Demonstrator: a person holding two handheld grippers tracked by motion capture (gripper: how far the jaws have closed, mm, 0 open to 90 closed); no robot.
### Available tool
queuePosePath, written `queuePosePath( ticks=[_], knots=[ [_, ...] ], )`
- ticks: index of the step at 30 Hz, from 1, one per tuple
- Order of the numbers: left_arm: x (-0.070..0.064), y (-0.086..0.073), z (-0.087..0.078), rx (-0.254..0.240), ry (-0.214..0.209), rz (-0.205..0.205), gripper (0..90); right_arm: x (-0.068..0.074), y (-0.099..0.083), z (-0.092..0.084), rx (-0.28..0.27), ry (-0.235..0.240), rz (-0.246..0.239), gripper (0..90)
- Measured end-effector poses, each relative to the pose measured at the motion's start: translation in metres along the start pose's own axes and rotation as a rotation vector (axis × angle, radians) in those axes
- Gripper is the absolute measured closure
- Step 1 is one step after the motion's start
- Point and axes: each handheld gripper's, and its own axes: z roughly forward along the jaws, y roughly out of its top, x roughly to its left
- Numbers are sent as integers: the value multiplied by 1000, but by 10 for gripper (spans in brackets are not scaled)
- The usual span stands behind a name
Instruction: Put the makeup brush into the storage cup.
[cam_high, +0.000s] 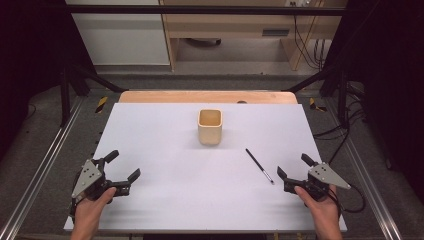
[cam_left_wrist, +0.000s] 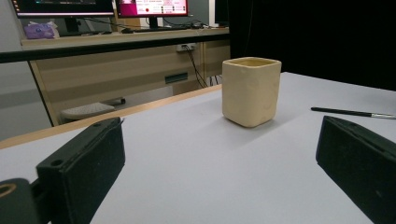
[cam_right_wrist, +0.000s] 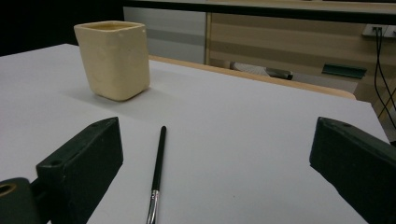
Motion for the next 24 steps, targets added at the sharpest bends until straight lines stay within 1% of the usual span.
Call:
queuePosePath(
  ticks=[4, 9, 10, 11, 15, 17, 20, 23, 24],
  knots=[
    [0, 0, 0, 1, -2, 2, 9, 0, 2, -1, 3, -5, 11, 48],
    [0, 0, 0, 1, -2, 2, 9, 1, 4, -2, 21, -16, 4, 65],
    [0, 0, -1, 1, -1, 3, 9, 2, 6, -2, 30, -13, 14, 66],
    [0, 0, -1, 1, -1, 3, 9, 3, 7, -2, 31, -11, 10, 69],
    [-1, 0, -1, 3, -2, 4, 8, 6, 10, -3, 37, -9, 19, 69],
    [-1, 0, -1, 3, -3, 4, 9, 8, 12, -3, 43, 6, 28, 65],
    [-1, 0, 0, 6, -5, 8, 9, 14, 16, -2, 58, 21, 28, 64],
    [-2, 0, 0, 7, -5, 10, 9, 15, 17, -1, 60, 25, 29, 64],
    [-2, 0, -1, 8, -5, 8, 9, 18, 18, -1, 69, 29, 49, 60]
  ],
)
